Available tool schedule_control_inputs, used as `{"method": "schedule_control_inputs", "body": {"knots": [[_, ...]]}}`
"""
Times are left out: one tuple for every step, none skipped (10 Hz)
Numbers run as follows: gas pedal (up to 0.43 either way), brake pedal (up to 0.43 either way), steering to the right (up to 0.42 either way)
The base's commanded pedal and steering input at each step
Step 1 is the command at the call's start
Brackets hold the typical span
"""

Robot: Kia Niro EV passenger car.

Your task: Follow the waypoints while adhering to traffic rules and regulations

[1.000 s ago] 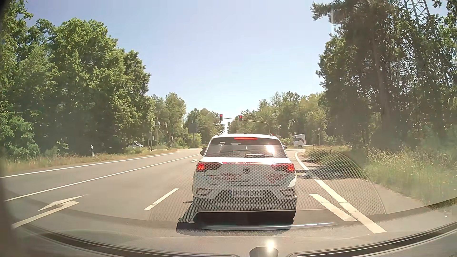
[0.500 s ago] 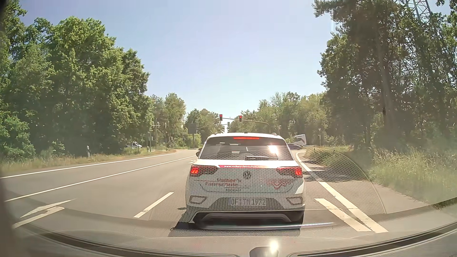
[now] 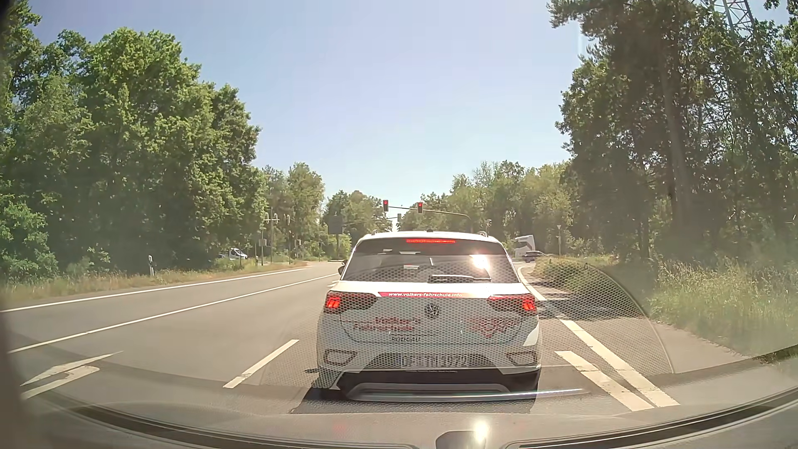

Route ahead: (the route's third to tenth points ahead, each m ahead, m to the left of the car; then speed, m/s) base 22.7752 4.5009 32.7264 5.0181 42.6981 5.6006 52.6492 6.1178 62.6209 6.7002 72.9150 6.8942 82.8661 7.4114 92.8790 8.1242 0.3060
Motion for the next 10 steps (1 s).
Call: {"method": "schedule_control_inputs", "body": {"knots": [[0.0,0.262,0.0],[0.0,0.25,-0.001],[0.0,0.226,-0.001],[0.0,0.22,-0.001],[0.0,0.213,-0.001],[0.0,0.22,-0.002],[0.0,0.226,-0.002],[0.0,0.232,-0.002],[0.0,0.232,-0.002],[0.0,0.232,-0.003]]}}
